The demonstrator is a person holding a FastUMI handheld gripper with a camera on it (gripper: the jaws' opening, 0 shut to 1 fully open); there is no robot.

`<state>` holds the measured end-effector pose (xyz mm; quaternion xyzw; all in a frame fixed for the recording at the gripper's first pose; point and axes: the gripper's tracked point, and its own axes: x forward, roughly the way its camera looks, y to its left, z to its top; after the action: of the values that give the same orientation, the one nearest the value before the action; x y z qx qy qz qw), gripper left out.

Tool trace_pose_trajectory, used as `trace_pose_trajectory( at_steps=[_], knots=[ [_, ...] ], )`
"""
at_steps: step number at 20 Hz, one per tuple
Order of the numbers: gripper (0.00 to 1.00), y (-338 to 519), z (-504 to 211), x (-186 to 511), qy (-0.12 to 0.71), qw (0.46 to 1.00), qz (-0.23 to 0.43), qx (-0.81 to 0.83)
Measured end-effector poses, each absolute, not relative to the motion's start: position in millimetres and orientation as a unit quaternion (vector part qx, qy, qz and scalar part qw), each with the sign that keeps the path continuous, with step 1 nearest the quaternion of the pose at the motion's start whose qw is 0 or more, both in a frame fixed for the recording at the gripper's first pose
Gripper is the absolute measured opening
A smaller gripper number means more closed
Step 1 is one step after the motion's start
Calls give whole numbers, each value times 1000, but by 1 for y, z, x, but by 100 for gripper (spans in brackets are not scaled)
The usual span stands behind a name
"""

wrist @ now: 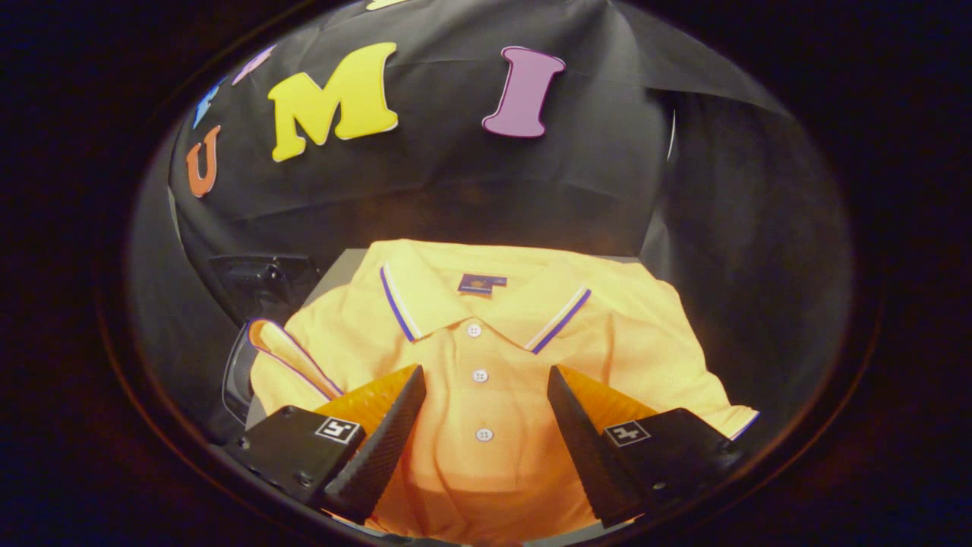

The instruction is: Put the clothes into the washing machine and then close the washing machine lid.

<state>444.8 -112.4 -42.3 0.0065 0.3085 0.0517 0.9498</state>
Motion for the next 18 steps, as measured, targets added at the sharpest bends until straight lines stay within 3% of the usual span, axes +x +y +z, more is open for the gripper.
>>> trace_pose_trajectory(
  at_steps=[7,11,18],
  knots=[
    [100,-105,-43,443,325,943,74,-3],
    [8,-103,-43,443,331,941,70,-1],
    [5,-102,-12,442,324,944,48,27]
  ],
)
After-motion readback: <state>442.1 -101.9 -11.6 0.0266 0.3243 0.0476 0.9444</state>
